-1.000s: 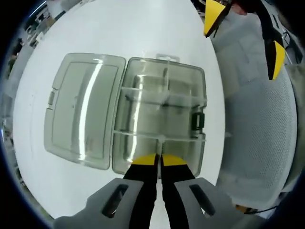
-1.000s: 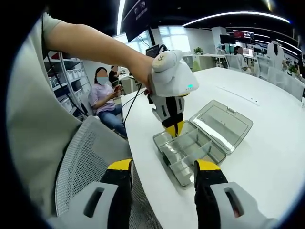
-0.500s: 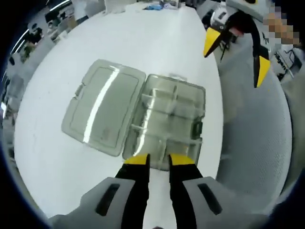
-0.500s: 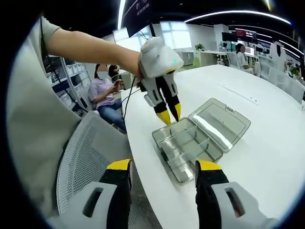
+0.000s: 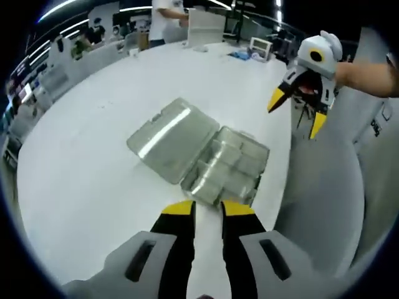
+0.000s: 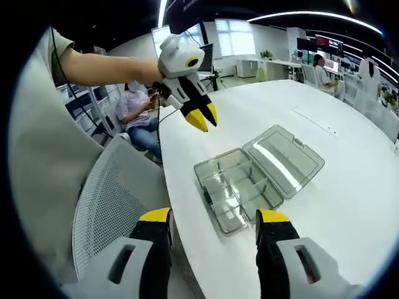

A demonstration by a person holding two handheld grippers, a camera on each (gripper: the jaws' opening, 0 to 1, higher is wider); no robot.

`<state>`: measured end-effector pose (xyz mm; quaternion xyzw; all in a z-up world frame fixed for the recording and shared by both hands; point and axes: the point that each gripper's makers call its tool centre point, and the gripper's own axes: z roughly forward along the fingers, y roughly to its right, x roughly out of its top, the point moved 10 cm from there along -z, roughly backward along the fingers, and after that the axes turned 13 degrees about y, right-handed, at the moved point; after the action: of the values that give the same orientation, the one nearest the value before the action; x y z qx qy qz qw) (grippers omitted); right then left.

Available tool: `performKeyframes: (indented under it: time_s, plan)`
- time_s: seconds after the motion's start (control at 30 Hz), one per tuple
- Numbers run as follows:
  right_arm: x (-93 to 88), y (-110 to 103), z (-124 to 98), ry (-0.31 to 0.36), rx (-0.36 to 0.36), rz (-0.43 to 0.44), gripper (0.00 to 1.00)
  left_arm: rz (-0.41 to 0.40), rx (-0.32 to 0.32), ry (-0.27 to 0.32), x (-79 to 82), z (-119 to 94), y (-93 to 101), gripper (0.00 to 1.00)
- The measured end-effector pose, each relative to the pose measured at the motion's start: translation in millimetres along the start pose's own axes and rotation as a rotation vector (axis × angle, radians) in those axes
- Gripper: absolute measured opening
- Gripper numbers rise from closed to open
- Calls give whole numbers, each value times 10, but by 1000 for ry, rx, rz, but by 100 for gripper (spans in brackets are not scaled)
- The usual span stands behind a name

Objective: Insert the divider into the dual guide fixture by aligning both edges with the guide slots and pushing it downward to the bottom, including one-sided entry, uneven engagement, binding, and posture correction.

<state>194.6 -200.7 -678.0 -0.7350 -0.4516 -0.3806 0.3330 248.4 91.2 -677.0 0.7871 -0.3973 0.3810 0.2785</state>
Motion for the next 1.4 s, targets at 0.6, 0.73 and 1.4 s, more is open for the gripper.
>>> performKeyframes:
  time_s: [0.6, 0.73, 1.4]
  plan:
    - [-82, 372, 51, -172, 13, -92, 47, -91, -15, 277, -135, -6, 565, 29]
    - [-153, 514, 116, -216, 21, -100, 46, -100, -14, 309, -143, -8, 611, 34]
    - [-485, 866, 531, -454, 154, -321, 42, -136, 3, 281, -301, 13, 680, 39]
